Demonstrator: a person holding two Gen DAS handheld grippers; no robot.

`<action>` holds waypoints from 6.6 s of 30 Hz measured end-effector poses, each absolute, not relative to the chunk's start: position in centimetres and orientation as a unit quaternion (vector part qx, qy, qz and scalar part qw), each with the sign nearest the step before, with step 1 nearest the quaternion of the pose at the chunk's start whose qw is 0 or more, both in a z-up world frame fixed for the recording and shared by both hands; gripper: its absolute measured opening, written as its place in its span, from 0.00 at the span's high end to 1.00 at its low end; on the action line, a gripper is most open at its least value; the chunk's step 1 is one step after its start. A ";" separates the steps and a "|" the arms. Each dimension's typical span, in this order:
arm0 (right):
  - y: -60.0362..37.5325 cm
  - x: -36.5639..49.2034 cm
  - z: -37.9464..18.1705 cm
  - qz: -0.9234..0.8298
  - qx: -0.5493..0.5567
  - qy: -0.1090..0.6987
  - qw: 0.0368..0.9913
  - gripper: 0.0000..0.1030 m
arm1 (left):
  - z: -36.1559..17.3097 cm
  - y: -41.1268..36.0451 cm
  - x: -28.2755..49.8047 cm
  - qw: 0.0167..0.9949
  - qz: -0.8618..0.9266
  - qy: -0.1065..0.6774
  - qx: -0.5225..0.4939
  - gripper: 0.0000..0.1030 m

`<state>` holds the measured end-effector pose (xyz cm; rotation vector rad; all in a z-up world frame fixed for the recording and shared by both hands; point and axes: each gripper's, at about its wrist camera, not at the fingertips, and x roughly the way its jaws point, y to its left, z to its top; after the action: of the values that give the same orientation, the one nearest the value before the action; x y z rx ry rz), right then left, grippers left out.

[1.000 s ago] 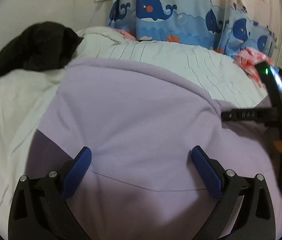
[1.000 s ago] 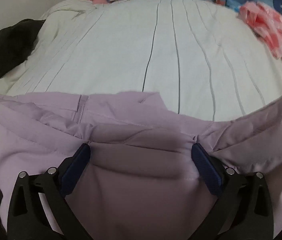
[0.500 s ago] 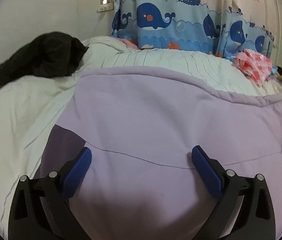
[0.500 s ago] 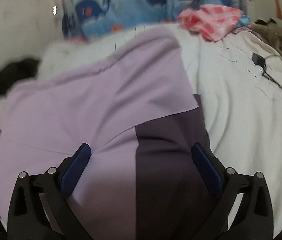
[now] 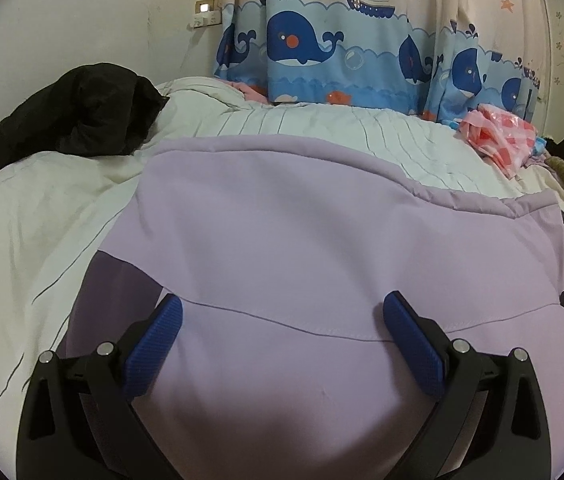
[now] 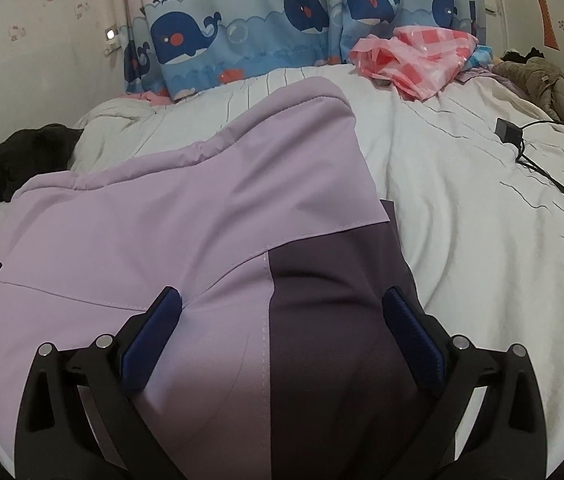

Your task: Fold large clothes

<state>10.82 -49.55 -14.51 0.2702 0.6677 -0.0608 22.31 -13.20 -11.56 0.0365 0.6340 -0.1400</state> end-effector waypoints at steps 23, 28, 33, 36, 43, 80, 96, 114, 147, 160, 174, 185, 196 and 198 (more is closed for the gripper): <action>-49.9 10.2 -14.1 -0.038 0.141 0.304 0.941 0.06 | -12.0 -12.3 22.4 0.944 -0.100 0.315 -0.005 0.07; -51.3 8.7 -12.6 0.007 0.186 0.373 0.909 0.06 | -11.5 -10.3 19.2 0.936 -0.108 0.333 -0.019 0.07; -55.2 -1.2 -11.7 0.008 0.277 0.343 0.898 0.06 | -8.0 -0.4 14.8 0.944 0.000 0.273 -0.186 0.07; -57.0 -4.9 -13.5 0.002 0.299 0.374 0.878 0.06 | -6.0 2.2 13.0 0.950 -0.005 0.255 -0.182 0.07; -58.4 -5.1 -15.5 0.075 0.413 0.362 0.833 0.06 | -7.7 4.0 11.3 0.885 -0.118 0.370 -0.256 0.07; -57.3 3.8 -17.5 0.104 0.494 0.362 0.784 0.14 | -17.2 -1.1 18.5 0.782 -0.113 0.502 -0.352 0.09; -54.2 -6.4 -8.8 0.191 0.440 0.307 0.822 0.59 | -6.8 0.3 12.5 0.804 -0.219 0.451 -0.319 0.64; -50.1 -13.2 -2.0 0.056 0.233 0.283 0.929 0.21 | -16.5 2.0 12.0 0.765 -0.138 0.486 -0.399 0.07; -29.2 16.2 -5.8 -0.027 -0.055 0.471 0.880 0.06 | -17.6 3.7 10.8 0.740 -0.154 0.459 -0.467 0.19; -28.1 9.3 -6.6 0.058 -0.093 0.473 0.874 0.06 | -17.5 3.7 10.8 0.747 -0.139 0.459 -0.461 0.18; -24.9 2.5 -11.7 0.047 -0.150 0.427 0.891 0.06 | -14.4 1.6 10.6 0.793 -0.138 0.433 -0.405 0.39; -25.7 1.4 -11.7 0.034 -0.120 0.419 0.899 0.06 | -5.1 -5.6 8.7 0.837 -0.261 0.352 -0.327 0.59; -51.5 -8.5 -2.9 0.142 0.287 0.314 0.894 0.06 | -0.1 -26.1 5.9 0.829 -0.412 0.337 -0.171 0.59; -56.9 -9.9 -2.1 0.126 0.334 0.282 0.891 0.06 | -1.4 -31.3 4.8 0.823 -0.430 0.349 -0.126 0.59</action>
<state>-9.91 -56.85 -2.12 0.6936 0.5854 0.2612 4.79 -31.28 -1.36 -0.2676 0.7414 -0.9141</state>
